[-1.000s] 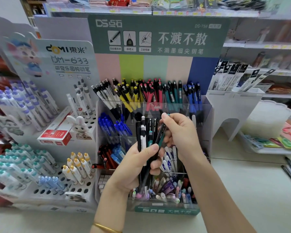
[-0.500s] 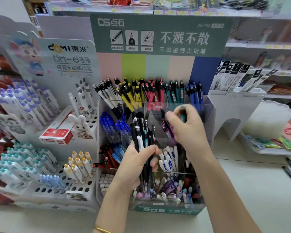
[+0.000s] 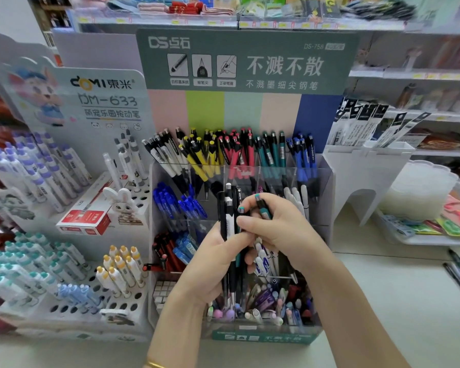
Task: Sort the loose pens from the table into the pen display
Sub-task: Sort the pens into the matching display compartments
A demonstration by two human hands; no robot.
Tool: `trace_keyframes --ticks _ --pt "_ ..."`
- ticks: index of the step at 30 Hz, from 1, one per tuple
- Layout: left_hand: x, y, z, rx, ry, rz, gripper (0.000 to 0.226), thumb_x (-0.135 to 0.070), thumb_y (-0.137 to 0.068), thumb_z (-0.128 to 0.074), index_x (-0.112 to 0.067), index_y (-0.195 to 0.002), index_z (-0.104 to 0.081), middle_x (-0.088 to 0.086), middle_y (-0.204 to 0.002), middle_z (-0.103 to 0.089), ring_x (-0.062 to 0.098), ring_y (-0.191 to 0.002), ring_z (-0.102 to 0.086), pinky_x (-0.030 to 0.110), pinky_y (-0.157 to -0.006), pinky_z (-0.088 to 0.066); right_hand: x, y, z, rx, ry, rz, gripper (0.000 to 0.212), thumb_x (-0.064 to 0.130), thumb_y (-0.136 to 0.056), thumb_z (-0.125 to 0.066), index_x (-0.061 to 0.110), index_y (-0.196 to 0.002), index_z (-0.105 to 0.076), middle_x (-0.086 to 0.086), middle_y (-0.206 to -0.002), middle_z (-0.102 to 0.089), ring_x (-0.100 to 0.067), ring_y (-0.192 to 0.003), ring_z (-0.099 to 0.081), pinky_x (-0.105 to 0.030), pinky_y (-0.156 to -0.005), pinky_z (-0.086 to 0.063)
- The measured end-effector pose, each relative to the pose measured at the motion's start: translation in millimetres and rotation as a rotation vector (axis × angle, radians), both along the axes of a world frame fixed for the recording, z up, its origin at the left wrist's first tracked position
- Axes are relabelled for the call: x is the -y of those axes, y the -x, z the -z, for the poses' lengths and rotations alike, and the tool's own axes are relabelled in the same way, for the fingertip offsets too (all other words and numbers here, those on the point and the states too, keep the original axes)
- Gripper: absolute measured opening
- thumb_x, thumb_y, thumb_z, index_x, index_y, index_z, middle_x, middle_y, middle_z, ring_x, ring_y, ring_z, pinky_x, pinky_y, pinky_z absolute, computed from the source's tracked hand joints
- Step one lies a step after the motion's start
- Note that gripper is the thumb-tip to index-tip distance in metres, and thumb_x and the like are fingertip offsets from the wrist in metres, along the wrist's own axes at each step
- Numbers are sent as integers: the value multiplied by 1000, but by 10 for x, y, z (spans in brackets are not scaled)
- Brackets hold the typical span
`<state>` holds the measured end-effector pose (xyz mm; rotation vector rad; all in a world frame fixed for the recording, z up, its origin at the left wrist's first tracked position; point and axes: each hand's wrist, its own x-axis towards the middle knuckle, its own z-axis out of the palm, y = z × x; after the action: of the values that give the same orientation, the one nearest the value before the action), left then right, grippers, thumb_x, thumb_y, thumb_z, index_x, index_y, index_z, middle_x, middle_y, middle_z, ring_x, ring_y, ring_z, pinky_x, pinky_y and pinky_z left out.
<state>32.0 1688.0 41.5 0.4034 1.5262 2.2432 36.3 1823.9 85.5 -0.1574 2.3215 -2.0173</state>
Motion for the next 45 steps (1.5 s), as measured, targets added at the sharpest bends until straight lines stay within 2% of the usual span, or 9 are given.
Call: trace_keyframes --ticks 6,15,20,25,29,32,35,39,45 --pt "-41 29 -23 29 -63 93 14 -22 -89 -58 -10 -92 -62 3 -77 -54 16 -60 -51 30 -55 -49 -98 41 -13 -29 245 33 9 5 -95 -53 8 -93 -45 3 -49 -43 -11 -39 -39 -22 -40 -38" --pt "-185 48 -75 -27 -21 73 22 -20 -87 -57 -7 -104 -51 1 -74 -52 13 -54 -43 25 -48 -41 -193 168 -62 -41 500 215 8 6 -89 -61 5 -85 -55 2 -56 -41 -4 -41 -28 -15 -35 -24" --pt "-243 105 -152 -12 -33 77 18 -21 -86 -58 -8 -98 -52 2 -73 -49 12 -54 -40 23 -47 -39 -163 234 -99 -221 233 397 23 21 -98 -51 5 -82 -49 10 -46 -37 -6 -36 -31 -22 -36 -31" --pt "-248 151 -221 -29 41 77 17 -17 -96 -56 -11 -86 -43 2 -73 -44 11 -53 -35 20 -46 -33 -290 445 -283 -462 -213 592 33 38 -99 -40 21 -72 -48 11 -61 -48 -2 -54 -47 -30 -62 -42" --pt "-238 205 -239 -43 68 -22 2 -10 -98 -50 -9 -97 -48 0 -70 -43 10 -52 -35 21 -45 -32 -368 550 -445 -614 -73 707 26 26 -102 -41 25 -76 -42 11 -63 -47 -1 -53 -49 -28 -58 -45" --pt "-206 247 -241 -46 28 -27 10 -6 -97 -51 -9 -106 -49 0 -70 -44 10 -52 -36 21 -46 -33 -401 629 -513 -908 -192 846 19 28 -101 -43 15 -86 -45 12 -60 -48 -5 -52 -52 -29 -54 -43" --pt "-185 275 -228 -53 -19 24 21 -12 -89 -57 -8 -109 -52 0 -72 -46 10 -53 -37 21 -47 -34 -377 764 -544 -1070 -368 880 37 43 -99 -40 9 -90 -49 4 -64 -52 -12 -48 -48 -15 -46 -33" --pt "-183 287 -195 -42 -71 69 28 -14 -86 -57 -6 -113 -54 3 -73 -53 11 -53 -42 21 -48 -36 -315 900 -504 -956 -700 800 38 41 -97 -48 4 -91 -57 -4 -75 -59 -20 -52 -51 -25 -45 -28" --pt "-139 243 -220 -56 -78 86 39 -18 -86 -58 -7 -123 -54 8 -75 -61 13 -55 -51 24 -50 -42 -205 995 -471 -496 -1166 596 30 38 -97 -48 11 -111 -51 -8 -109 -62 -33 -97 -62 -32 -64 -33"
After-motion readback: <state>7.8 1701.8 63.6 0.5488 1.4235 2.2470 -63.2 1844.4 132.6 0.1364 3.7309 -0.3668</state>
